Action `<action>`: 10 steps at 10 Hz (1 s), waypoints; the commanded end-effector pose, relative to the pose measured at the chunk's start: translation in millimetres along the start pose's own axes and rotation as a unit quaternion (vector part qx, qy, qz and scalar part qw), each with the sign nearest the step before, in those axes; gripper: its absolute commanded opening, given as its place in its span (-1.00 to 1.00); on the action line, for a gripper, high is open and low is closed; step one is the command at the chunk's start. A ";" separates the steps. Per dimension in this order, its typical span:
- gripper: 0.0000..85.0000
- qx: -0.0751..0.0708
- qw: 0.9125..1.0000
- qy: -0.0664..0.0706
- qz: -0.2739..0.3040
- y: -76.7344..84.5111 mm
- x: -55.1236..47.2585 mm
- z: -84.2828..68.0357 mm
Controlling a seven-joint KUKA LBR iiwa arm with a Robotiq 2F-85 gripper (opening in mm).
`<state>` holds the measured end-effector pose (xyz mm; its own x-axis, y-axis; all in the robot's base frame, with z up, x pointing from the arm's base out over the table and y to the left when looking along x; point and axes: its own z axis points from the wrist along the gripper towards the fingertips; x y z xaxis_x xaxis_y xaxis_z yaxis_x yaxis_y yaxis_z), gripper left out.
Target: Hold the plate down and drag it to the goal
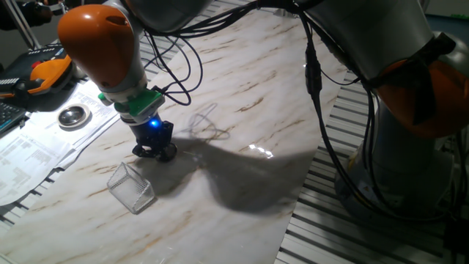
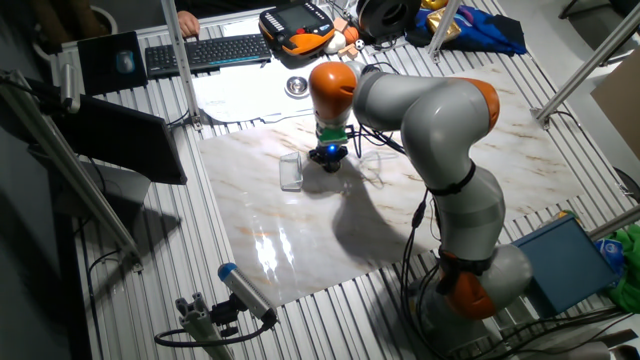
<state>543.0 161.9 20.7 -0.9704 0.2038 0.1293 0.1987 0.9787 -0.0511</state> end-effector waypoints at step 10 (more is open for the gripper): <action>-1.00 -0.011 1.000 0.010 0.010 12.3 2.9 -2.1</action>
<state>542.8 175.3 22.5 -0.9634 0.2237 0.1477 0.2215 0.9747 -0.0317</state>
